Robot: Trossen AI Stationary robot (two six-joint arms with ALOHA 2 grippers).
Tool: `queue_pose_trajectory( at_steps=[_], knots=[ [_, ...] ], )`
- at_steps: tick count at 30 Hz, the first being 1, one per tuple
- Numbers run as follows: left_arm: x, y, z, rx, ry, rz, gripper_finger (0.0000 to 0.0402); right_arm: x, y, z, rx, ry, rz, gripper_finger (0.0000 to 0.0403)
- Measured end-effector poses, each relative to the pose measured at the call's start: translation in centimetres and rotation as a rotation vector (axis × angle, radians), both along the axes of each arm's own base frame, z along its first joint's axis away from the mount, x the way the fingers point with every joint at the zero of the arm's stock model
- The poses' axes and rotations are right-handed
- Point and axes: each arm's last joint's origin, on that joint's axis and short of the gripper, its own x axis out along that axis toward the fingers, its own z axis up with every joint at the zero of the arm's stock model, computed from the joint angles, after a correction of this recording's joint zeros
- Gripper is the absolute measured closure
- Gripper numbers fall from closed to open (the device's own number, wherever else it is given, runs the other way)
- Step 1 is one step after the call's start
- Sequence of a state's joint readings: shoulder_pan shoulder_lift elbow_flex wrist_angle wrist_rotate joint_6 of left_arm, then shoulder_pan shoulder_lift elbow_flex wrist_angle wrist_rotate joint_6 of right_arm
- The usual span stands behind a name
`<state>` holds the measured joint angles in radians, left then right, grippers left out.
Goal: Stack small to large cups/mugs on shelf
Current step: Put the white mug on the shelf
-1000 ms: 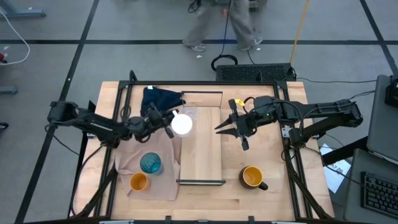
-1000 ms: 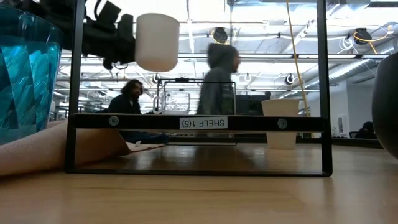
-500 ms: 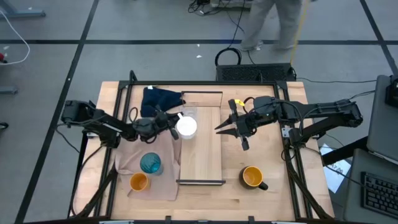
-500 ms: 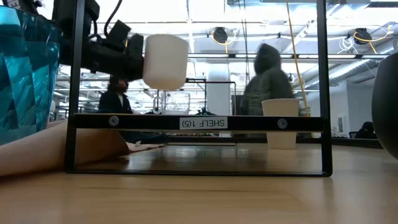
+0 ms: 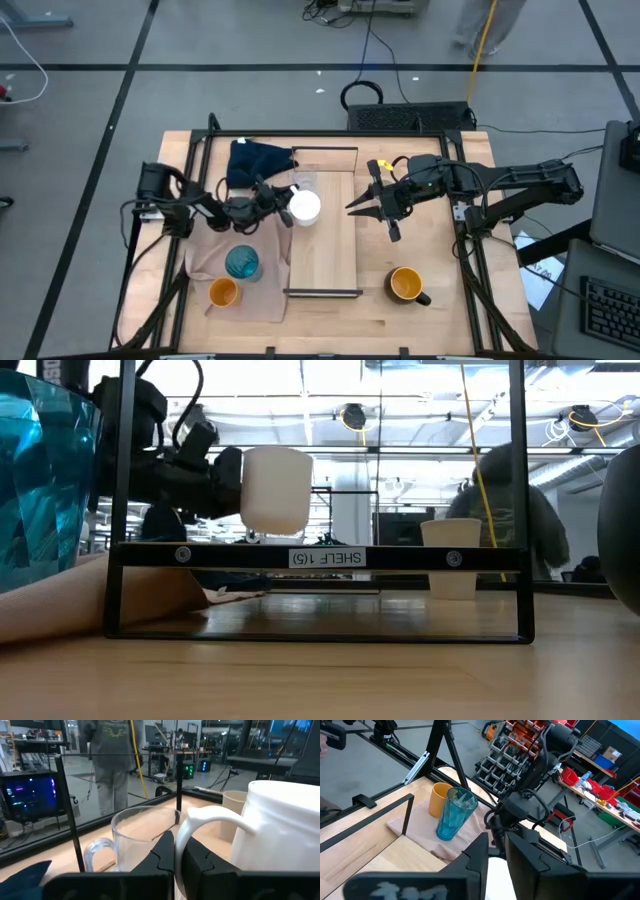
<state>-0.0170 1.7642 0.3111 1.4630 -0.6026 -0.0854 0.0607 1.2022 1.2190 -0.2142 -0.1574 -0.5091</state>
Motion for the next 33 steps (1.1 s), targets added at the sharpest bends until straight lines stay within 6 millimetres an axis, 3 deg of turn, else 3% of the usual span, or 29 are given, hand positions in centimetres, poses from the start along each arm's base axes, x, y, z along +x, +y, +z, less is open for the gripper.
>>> queue_pose_trajectory(
  at_steps=[28,33],
  knots=[
    [0.0,1.0,-1.8,-0.014,0.102,0.058,0.039,0.0,0.0,-0.1,0.0,0.007,0.0,0.0345],
    [0.1,0.9,-1.8,-0.021,0.098,0.006,0.0394,0.0,0.0,-0.1,-0.001,0.008,0.0,0.0345]
  ],
)
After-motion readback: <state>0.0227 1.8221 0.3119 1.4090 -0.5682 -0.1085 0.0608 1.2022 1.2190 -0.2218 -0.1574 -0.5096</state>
